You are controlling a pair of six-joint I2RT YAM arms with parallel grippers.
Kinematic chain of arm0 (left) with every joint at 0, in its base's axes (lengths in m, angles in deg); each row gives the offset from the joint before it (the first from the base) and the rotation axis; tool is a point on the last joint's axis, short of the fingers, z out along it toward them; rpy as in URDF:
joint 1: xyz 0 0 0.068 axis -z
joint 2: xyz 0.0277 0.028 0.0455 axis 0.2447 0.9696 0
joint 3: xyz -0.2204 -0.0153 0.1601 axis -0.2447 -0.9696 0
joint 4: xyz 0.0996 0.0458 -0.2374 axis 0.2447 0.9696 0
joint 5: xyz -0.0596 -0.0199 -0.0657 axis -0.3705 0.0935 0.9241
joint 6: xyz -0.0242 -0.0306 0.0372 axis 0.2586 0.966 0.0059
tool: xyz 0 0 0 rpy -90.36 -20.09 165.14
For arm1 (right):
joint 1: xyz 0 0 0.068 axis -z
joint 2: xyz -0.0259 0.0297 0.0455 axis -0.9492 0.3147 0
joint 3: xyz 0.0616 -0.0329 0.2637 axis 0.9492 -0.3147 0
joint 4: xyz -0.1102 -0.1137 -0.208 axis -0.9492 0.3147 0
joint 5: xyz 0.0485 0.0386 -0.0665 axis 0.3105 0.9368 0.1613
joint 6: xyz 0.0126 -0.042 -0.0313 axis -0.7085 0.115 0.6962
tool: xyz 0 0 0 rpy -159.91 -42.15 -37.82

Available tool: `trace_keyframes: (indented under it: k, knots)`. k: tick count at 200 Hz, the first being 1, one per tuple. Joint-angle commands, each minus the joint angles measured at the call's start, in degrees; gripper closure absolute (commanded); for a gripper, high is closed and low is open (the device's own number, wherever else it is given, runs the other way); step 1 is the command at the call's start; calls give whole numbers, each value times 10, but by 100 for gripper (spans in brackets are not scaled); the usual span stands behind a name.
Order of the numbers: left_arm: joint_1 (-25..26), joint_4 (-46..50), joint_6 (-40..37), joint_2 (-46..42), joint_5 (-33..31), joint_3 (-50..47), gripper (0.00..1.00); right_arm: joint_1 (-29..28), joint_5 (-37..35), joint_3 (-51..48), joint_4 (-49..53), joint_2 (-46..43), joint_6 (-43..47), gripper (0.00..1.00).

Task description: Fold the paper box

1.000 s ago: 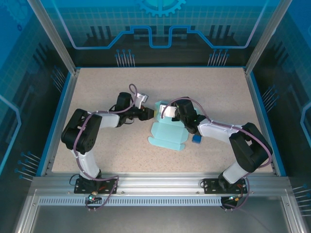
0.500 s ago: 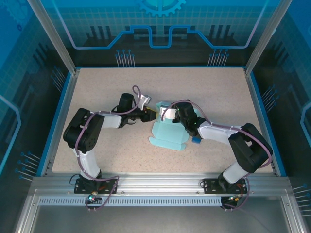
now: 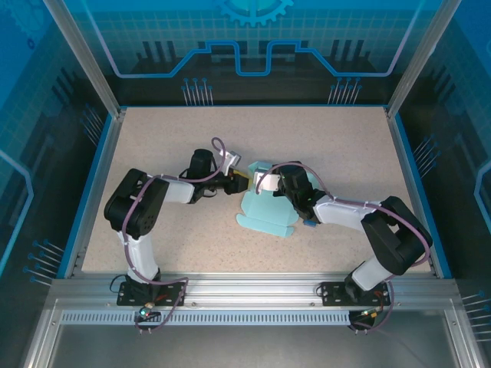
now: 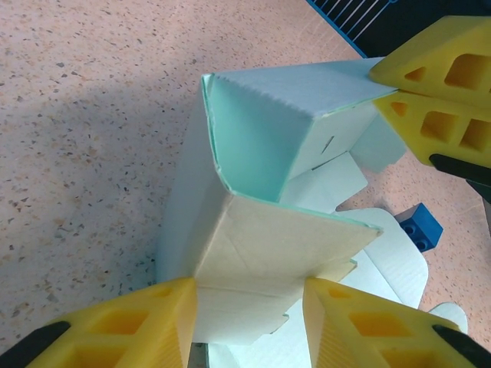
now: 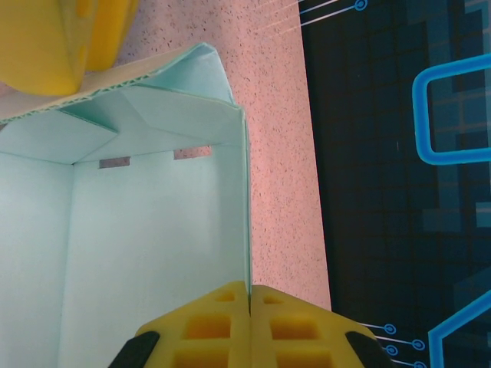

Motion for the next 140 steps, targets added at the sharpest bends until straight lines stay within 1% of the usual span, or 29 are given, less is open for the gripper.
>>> trace_keyframes:
  k: [1,11,41,51,69,91,114,140]
  knots:
    - [9,-27,-16,11,14,-6,57,-14,15,-8,-22,-20,-3,100]
    - [9,-28,-16,10,15,-5,58,-13,15,-8,-22,-23,-3,100]
    - [9,-47,-15,4,10,-15,64,-12,13,-2,-12,-25,-1,100]
    - [9,-53,-13,1,11,-20,65,-11,12,-1,-11,-24,-2,100]
    - [9,-49,-13,-9,-4,-26,63,-11,12,-1,-12,-23,-2,100]
    - [7,-30,-20,-16,-27,-22,63,-9,14,-2,-12,-24,-2,100]
    - [7,-12,-27,-7,-30,-6,64,-9,17,-2,-10,-24,-6,100]
    - [7,-11,-28,4,-26,6,60,-9,21,-1,-2,-24,-9,100]
